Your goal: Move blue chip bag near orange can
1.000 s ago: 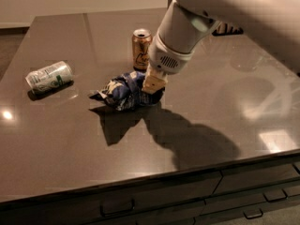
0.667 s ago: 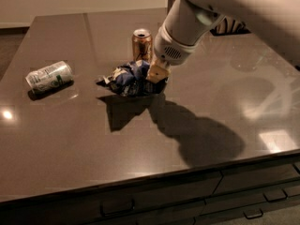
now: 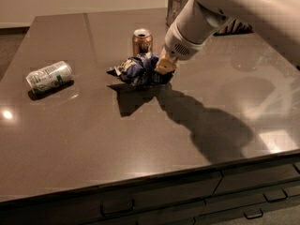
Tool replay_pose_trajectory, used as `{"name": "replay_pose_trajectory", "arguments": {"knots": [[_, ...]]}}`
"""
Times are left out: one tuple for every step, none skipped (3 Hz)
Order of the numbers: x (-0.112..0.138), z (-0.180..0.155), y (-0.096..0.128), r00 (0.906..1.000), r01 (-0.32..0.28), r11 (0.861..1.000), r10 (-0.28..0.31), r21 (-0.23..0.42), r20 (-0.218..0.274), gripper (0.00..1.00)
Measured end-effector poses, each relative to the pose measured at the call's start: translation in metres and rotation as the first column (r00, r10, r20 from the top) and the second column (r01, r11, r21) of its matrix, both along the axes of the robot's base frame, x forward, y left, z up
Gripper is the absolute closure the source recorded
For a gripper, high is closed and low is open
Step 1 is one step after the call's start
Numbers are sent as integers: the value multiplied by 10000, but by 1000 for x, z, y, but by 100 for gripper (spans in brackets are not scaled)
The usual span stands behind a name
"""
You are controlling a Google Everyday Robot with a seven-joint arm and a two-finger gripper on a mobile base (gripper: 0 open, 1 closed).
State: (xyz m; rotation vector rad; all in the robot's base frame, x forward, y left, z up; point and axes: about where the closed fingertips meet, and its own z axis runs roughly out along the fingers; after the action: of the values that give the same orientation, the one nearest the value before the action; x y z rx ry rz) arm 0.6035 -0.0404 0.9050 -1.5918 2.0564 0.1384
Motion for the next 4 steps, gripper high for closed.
{"name": "replay_pose_trajectory", "arguments": {"knots": [[15, -3, -7, 9976, -335, 9992, 346, -195, 597, 85], [25, -7, -16, 9933, -702, 9964, 742, -473, 887, 62], [25, -8, -15, 9928, -760, 9959, 802, -495, 892, 38], [25, -8, -13, 9926, -792, 9956, 834, -504, 879, 6]]}}
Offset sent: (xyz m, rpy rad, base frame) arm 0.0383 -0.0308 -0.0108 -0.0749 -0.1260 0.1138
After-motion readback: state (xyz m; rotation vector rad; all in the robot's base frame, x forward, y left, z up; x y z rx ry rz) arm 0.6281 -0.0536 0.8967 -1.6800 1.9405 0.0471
